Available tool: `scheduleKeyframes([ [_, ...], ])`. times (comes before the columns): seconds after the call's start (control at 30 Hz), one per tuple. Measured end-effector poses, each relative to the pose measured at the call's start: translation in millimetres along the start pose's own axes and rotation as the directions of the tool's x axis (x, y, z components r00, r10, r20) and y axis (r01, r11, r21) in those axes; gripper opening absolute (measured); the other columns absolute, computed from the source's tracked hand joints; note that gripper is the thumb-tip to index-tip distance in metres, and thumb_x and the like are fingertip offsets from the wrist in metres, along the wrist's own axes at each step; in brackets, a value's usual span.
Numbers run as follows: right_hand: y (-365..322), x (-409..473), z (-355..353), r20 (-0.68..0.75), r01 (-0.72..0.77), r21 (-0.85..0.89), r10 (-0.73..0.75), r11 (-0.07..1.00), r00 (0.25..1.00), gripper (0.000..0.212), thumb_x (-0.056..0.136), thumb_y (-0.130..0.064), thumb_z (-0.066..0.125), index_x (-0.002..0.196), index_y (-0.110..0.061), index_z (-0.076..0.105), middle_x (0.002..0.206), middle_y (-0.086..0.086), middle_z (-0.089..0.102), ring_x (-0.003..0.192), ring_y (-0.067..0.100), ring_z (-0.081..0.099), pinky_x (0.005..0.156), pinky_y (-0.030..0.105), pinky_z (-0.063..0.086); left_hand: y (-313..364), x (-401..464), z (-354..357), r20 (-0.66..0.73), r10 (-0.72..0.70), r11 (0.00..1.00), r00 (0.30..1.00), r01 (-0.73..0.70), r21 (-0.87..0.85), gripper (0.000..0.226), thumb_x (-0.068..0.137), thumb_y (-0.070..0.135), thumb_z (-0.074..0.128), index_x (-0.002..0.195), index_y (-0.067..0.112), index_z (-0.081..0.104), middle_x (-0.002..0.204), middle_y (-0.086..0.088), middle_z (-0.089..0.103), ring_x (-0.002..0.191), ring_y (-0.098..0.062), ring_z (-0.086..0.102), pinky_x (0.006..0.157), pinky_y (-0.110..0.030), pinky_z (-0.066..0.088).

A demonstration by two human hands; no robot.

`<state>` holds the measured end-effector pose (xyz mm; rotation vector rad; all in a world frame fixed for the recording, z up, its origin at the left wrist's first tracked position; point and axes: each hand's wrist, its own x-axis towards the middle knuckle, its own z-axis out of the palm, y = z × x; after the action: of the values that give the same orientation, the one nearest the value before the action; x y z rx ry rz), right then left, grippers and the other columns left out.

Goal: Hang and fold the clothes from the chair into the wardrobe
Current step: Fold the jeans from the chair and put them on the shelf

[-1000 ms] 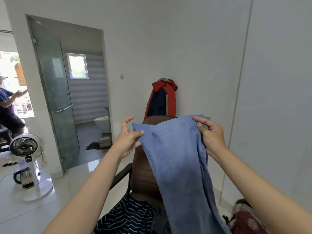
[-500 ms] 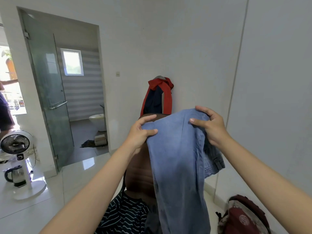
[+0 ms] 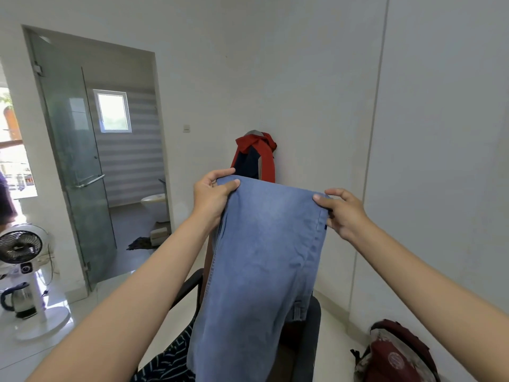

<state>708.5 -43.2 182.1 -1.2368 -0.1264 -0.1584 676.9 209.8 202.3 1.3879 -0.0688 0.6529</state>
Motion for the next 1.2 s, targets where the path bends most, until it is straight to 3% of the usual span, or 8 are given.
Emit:
scheduleKeyframes([
  [0.1, 7.5, -3.7, 9.4, 0.068, -0.005, 0.201, -0.008, 0.980, 0.998, 0.032, 0.079, 0.010, 0.066, 0.098, -0.014, 0.058, 0.092, 0.008, 0.065, 0.075, 0.019, 0.067, 0.067, 0.032, 0.060, 2.5, 2.4, -5.2, 0.005, 0.125, 0.952, 0.992, -0.122, 0.280, 0.008, 0.086, 0.017, 0.066, 0.091, 0.022, 0.062, 0.096, 0.008, 0.062, 0.099, -0.016, 0.059, 0.088, -0.031, 0.049],
  [0.23, 11.0, -8.1, 13.7, 0.182, 0.179, -0.025, -0.172, 0.983, 0.968, 0.040, 0.073, 0.019, 0.066, 0.093, -0.016, 0.064, 0.093, 0.008, 0.068, 0.077, 0.016, 0.067, 0.066, 0.028, 0.057, 2.7, 5.3, -15.6, 0.001, 0.140, 0.877, 0.990, -0.125, 0.465, 0.007, 0.092, 0.022, 0.056, 0.098, 0.017, 0.056, 0.071, 0.006, 0.047, 0.063, -0.007, 0.045, 0.055, -0.022, 0.035],
  [0.37, -1.9, -3.0, 14.8, 0.104, 0.228, -0.265, -0.207, 0.937, 0.973, 0.033, 0.076, 0.013, 0.069, 0.086, -0.019, 0.068, 0.082, 0.009, 0.067, 0.061, 0.009, 0.065, 0.054, 0.018, 0.052, 0.3, -1.0, -16.4, -0.078, -0.117, 0.978, 0.990, 0.129, 0.166, 0.016, 0.092, 0.014, 0.058, 0.106, 0.020, 0.054, 0.093, -0.007, 0.058, 0.074, -0.013, 0.054, 0.060, -0.026, 0.043],
  [0.57, 0.6, 7.1, 10.8, 0.047, 0.069, -0.601, -0.051, 0.796, 0.998, 0.022, 0.087, -0.007, 0.066, 0.075, -0.019, 0.052, 0.070, 0.003, 0.051, 0.056, 0.014, 0.048, 0.043, 0.020, 0.038, -6.4, -6.9, -20.3, 0.164, -0.226, 0.972, 0.960, 0.213, 0.097, 0.056, 0.081, -0.015, 0.053, 0.120, 0.025, 0.048, 0.115, -0.009, 0.055, 0.090, -0.022, 0.058, 0.083, -0.043, 0.049],
  [0.77, -22.7, 4.5, -0.4, 0.236, -0.273, -0.436, 0.402, 0.858, 0.885, 0.027, 0.083, 0.007, 0.065, 0.100, -0.010, 0.053, 0.094, 0.006, 0.062, 0.071, 0.012, 0.067, 0.054, 0.021, 0.056, -10.6, -10.7, -26.1, 0.281, -0.117, 0.974, 0.953, 0.054, 0.220, 0.077, 0.071, -0.026, 0.054, 0.124, 0.029, 0.041, 0.100, -0.007, 0.054, 0.086, -0.021, 0.057, 0.079, -0.042, 0.052],
  [1.0, 4.3, -2.1, 1.5, 0.256, 0.167, -0.368, -0.073, 0.915, 0.964, 0.026, 0.074, 0.014, 0.070, 0.078, -0.010, 0.062, 0.055, -0.009, 0.065, 0.054, 0.006, 0.063, 0.050, 0.015, 0.049, -18.0, -6.0, -34.4, 0.107, -0.004, 0.978, 0.994, -0.019, 0.209, 0.045, 0.071, -0.020, 0.058, 0.080, 0.023, 0.070, 0.101, -0.003, 0.065, 0.090, -0.023, 0.058, 0.070, -0.028, 0.049],
  [1.13, 11.9, -3.9, -1.8, 0.282, 0.302, -0.355, -0.207, 0.885, 0.937, 0.019, 0.079, 0.009, 0.069, 0.080, -0.009, 0.064, 0.056, -0.010, 0.067, 0.054, 0.002, 0.063, 0.051, 0.013, 0.047, -21.3, -9.8, -31.7, 0.117, 0.013, 0.980, 0.993, -0.035, 0.194, 0.034, 0.080, -0.014, 0.059, 0.079, 0.019, 0.071, 0.099, -0.005, 0.066, 0.083, -0.019, 0.059, 0.061, -0.016, 0.048],
  [1.2, 14.6, -3.1, -3.5, 0.293, 0.363, -0.410, -0.256, 0.837, 0.921, 0.017, 0.081, 0.005, 0.069, 0.081, -0.011, 0.065, 0.059, -0.014, 0.067, 0.055, -0.001, 0.061, 0.052, 0.012, 0.046, -24.6, -9.0, -32.8, 0.211, 0.054, 0.959, 0.976, -0.110, 0.263, 0.035, 0.083, -0.009, 0.059, 0.088, 0.024, 0.071, 0.108, 0.000, 0.065, 0.097, -0.018, 0.060, 0.077, -0.020, 0.051],
])
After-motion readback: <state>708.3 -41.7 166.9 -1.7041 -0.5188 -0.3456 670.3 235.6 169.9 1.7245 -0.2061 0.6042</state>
